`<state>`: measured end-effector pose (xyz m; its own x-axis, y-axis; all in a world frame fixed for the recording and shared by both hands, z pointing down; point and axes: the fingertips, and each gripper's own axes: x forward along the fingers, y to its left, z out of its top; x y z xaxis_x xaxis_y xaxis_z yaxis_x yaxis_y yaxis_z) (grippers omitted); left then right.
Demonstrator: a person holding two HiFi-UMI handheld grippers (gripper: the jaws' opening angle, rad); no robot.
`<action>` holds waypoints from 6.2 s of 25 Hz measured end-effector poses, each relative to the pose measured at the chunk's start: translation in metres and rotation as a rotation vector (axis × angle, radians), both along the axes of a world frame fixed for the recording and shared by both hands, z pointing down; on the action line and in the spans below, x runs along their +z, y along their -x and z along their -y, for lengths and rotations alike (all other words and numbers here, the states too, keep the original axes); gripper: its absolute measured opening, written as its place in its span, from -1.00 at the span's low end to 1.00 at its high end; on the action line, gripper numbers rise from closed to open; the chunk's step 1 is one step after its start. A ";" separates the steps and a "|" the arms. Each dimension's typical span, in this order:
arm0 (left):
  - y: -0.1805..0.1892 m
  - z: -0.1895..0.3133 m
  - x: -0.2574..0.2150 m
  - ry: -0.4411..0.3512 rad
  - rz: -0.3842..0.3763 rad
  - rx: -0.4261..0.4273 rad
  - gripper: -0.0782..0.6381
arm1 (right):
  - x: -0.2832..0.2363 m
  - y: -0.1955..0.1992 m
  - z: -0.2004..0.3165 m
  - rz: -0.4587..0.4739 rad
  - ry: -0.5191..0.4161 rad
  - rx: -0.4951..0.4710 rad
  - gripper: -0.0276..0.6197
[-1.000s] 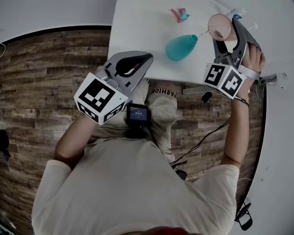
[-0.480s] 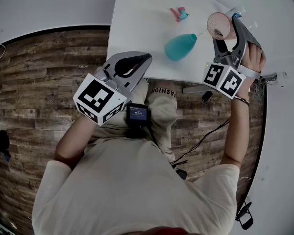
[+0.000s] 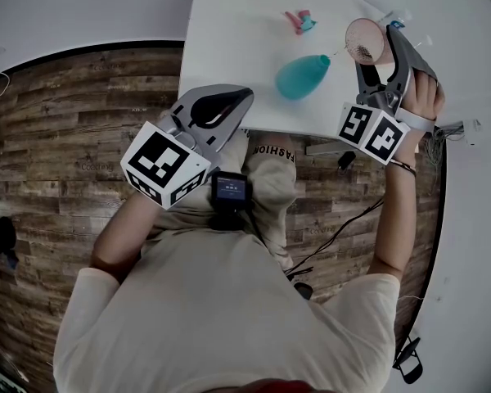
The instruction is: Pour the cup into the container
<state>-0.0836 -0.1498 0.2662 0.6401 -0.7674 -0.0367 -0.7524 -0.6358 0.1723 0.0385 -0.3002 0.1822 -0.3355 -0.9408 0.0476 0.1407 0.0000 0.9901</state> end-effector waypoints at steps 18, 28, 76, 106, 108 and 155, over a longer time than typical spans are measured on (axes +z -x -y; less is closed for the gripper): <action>0.003 0.002 -0.001 -0.004 0.007 -0.003 -0.75 | 0.002 0.002 -0.001 -0.037 -0.026 -0.010 0.26; 0.011 0.006 -0.012 -0.028 0.015 -0.017 -0.75 | 0.000 0.005 -0.005 -0.058 -0.057 -0.028 0.26; 0.029 0.007 -0.016 0.017 -0.020 -0.065 -0.75 | 0.011 -0.032 0.000 0.658 0.443 -0.096 0.26; 0.027 0.012 0.013 0.054 0.040 -0.193 -0.75 | 0.070 -0.101 -0.050 1.292 0.734 -0.255 0.26; 0.025 0.013 0.014 0.053 0.052 -0.201 -0.75 | 0.072 -0.103 -0.053 1.305 0.725 -0.263 0.26; 0.027 0.021 0.017 0.058 0.070 -0.225 -0.75 | 0.070 -0.174 -0.068 1.467 0.643 -0.209 0.26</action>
